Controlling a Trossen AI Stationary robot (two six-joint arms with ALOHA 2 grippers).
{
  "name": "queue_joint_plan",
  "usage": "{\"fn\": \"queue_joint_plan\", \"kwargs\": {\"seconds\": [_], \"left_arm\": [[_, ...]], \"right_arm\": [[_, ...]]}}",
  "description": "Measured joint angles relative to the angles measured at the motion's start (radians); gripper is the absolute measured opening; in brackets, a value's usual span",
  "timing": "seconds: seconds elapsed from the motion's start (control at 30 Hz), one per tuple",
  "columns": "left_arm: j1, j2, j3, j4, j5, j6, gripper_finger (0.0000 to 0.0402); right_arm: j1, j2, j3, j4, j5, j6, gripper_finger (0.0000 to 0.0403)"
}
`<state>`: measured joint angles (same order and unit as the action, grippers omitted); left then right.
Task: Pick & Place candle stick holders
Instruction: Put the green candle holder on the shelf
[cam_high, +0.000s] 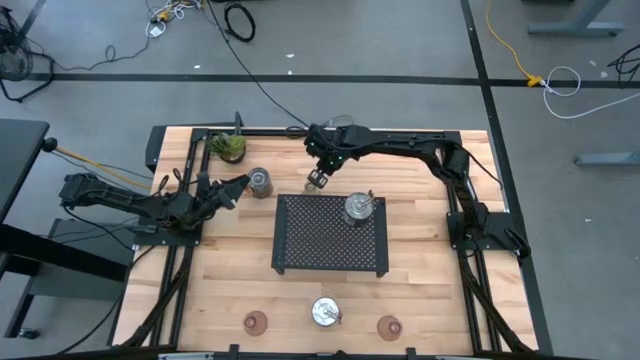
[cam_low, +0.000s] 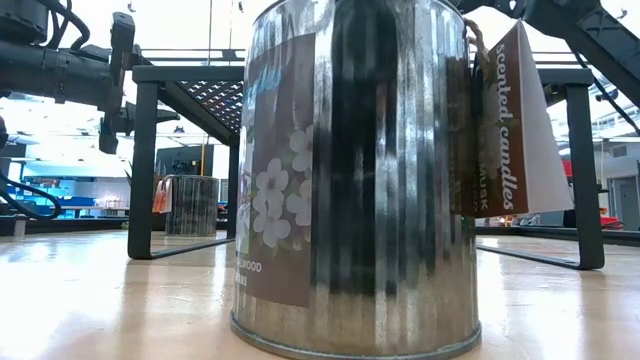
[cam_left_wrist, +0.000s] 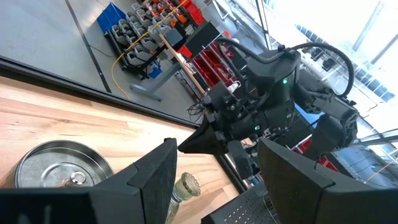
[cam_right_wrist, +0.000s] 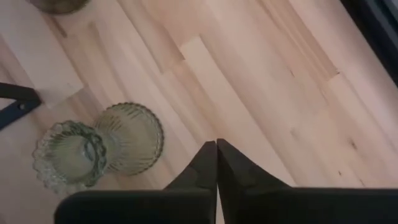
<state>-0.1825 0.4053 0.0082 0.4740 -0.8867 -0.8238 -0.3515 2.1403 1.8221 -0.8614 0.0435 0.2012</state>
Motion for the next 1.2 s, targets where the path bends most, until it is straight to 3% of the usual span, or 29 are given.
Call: {"fn": "queue_joint_plan", "kwargs": {"seconds": [0.17, 0.4, 0.77, 0.9, 1.2], "left_arm": [[0.0, 0.0, 0.0, 0.0, 0.0, 0.0, 0.0227], [0.0, 0.0, 0.0, 0.0, -0.002, 0.0, 0.0227], [0.0, 0.0, 0.0, 0.0, -0.003, -0.001, 0.0227], [0.0, 0.0, 0.0, 0.0, -0.006, -0.001, 0.0227], [0.0, 0.0, 0.0, 0.0, -0.01, -0.001, 0.0227]], "right_arm": [[0.0, -0.003, 0.0, 0.008, -0.02, -0.005, 0.0032], [-0.003, -0.019, 0.0, -0.002, -0.218, -0.014, 0.0092], [0.047, -0.021, 0.0, 0.006, -0.196, 0.006, 0.0174], [0.073, -0.021, 0.0, 0.015, -0.12, 0.0, 0.018], [0.074, -0.015, 0.001, 0.049, -0.108, 0.026, 0.0166]]}}
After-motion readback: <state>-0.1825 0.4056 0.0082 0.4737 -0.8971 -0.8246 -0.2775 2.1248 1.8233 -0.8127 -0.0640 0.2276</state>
